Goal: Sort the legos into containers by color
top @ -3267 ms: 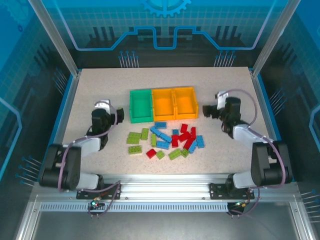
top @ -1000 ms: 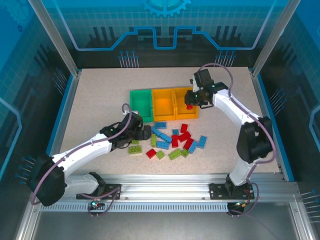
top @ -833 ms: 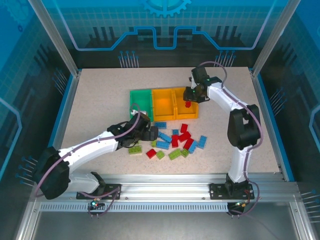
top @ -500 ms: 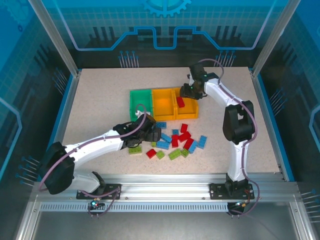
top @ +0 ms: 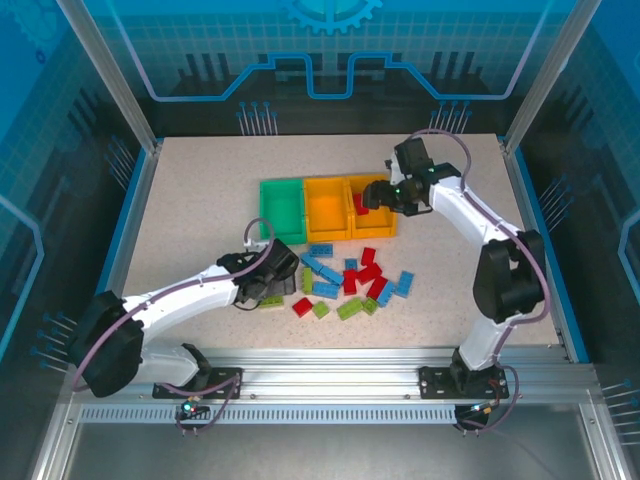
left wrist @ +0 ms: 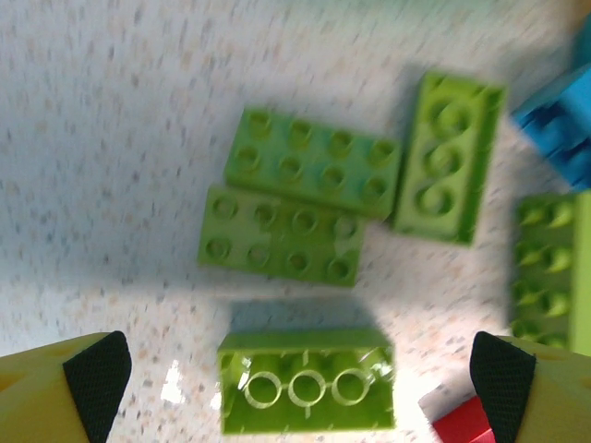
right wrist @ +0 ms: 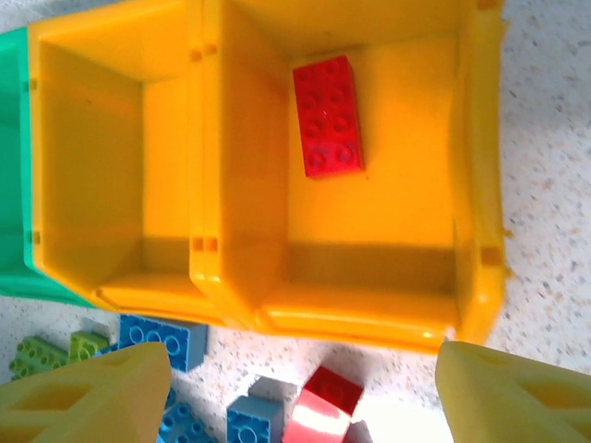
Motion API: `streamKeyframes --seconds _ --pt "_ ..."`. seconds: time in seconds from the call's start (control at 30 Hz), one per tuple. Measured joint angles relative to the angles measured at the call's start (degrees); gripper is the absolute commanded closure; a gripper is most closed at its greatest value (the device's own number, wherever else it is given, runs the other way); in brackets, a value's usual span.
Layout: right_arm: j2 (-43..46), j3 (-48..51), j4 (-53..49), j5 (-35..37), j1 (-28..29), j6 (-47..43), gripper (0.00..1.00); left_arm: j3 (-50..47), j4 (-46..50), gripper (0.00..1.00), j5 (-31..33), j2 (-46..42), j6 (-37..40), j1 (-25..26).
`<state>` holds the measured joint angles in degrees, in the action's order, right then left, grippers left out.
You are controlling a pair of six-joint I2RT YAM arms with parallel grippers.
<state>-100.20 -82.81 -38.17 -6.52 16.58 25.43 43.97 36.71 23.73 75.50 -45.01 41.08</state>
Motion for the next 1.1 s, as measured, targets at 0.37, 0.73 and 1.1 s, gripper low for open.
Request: streamKeyframes --seconds 0.37,0.73,1.1 --pt "7.4 9.6 0.1 1.2 -1.6 -1.5 0.17 -0.2 -1.7 0.03 -4.1 8.0 -1.9 -0.5" --pt "12.0 13.9 0.0 2.0 -4.8 -1.5 0.16 -0.2 -4.2 0.25 -6.7 11.1 -4.7 -0.5" --pt "14.0 15.9 -0.2 3.0 -4.6 -2.2 0.19 -0.2 -3.1 0.4 -5.5 8.7 -6.1 -1.2"
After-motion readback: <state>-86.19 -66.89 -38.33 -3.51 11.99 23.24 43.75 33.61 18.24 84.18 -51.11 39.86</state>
